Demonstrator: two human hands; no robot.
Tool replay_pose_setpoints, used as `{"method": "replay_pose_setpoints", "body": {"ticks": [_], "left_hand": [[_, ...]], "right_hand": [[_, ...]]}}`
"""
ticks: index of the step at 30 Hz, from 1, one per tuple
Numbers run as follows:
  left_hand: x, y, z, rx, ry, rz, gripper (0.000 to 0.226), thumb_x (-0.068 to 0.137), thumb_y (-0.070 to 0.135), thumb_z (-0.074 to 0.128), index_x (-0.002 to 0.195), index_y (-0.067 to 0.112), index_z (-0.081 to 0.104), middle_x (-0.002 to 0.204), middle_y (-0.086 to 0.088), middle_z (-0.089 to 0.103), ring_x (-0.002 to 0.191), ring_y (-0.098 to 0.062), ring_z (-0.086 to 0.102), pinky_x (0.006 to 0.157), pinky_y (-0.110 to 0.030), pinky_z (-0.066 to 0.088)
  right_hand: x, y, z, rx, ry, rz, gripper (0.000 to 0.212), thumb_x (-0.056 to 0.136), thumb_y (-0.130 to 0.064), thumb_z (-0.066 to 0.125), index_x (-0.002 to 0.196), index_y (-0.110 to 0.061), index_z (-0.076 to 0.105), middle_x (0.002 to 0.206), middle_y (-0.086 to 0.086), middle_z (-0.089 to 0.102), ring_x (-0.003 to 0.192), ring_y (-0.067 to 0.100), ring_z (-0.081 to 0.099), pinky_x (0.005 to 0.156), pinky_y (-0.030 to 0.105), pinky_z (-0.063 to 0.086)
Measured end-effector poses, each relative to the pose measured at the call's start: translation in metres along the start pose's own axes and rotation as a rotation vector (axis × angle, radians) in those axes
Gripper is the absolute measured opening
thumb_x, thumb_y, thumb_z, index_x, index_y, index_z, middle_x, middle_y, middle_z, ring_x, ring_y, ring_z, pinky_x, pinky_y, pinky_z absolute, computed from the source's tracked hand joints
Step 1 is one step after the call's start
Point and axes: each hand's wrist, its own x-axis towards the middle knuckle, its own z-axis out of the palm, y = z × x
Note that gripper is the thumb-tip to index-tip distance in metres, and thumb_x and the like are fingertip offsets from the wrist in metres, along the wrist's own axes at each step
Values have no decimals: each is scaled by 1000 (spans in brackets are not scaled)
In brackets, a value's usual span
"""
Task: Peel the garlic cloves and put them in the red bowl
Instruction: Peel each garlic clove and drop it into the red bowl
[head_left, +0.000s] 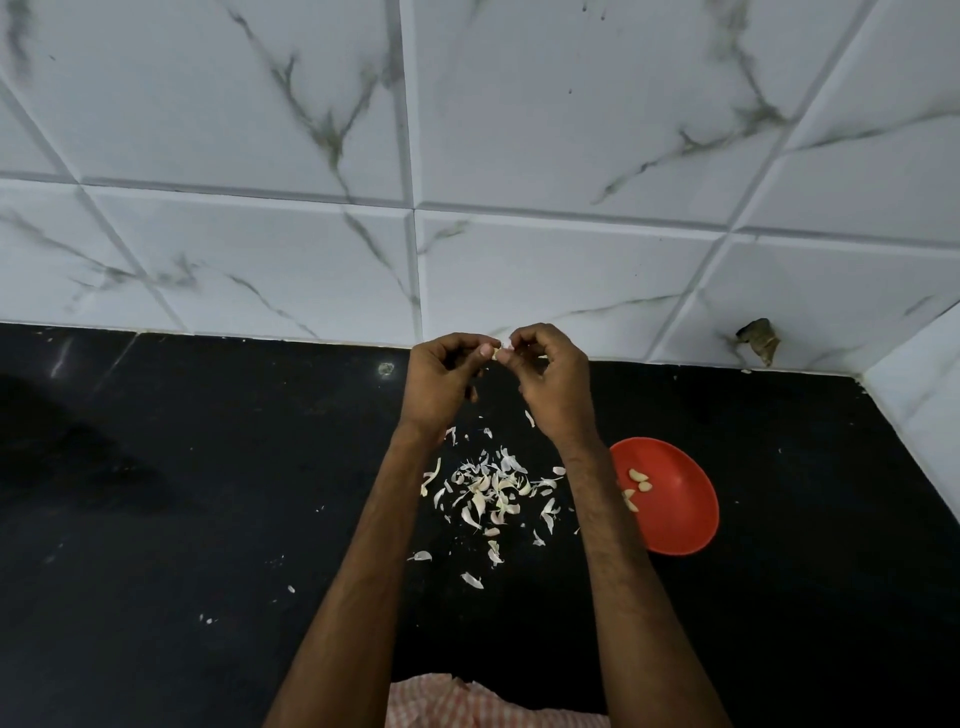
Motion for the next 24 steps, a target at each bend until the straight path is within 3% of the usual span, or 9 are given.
{"method": "replay_pose_setpoints", "body": {"ticks": [6, 11, 13, 17, 21, 24], "left_hand": [[2, -2, -2, 32, -58, 30, 10, 96, 2, 65, 96, 7, 74, 91, -27, 69, 65, -19, 61, 58, -32, 60], [-1, 0, 4, -6, -19, 25, 9, 95, 1, 65, 97, 5, 73, 83, -12, 70, 65, -13, 60, 54, -26, 59], [-1, -1, 3, -46, -7, 12, 8, 95, 2, 65, 98, 5, 73, 84, -14, 69, 64, -10, 59, 54, -26, 58], [0, -1, 1, -59, 4, 15, 9, 96, 4, 64, 99, 5, 73, 89, -17, 70, 66, -18, 61, 55, -30, 59], [1, 0, -1, -32, -27, 33, 11, 97, 4, 63, 104, 1, 71, 91, -4, 74, 70, -18, 67, 57, -30, 60], [0, -1, 0, -7, -53, 41, 12, 98, 3, 62, 105, -1, 71, 93, -6, 74, 73, -17, 68, 57, -27, 59]], "right_hand": [[-1, 6, -1, -57, -139, 44, 9, 93, -13, 70, 95, -9, 62, 91, -1, 63, 84, 8, 60, 75, 16, 46], [-1, 8, 2, -179, -104, -26, 3, 98, -13, 62, 98, -11, 62, 94, -5, 62, 86, 6, 60, 74, 30, 51], [-1, 7, 3, -176, -63, -22, 4, 97, -12, 63, 99, -9, 62, 95, -3, 64, 88, 9, 64, 76, 33, 54], [-1, -1, -2, -46, -45, -22, 10, 90, -5, 73, 96, -4, 64, 92, 2, 66, 85, 4, 65, 75, 13, 48], [-1, 0, -4, -68, -83, -55, 13, 87, -4, 75, 94, -7, 64, 90, 3, 65, 83, 11, 62, 75, 14, 47], [0, 3, -5, -83, -101, -79, 12, 88, 0, 72, 92, -7, 62, 89, -1, 63, 83, 10, 61, 76, 19, 51]]}}
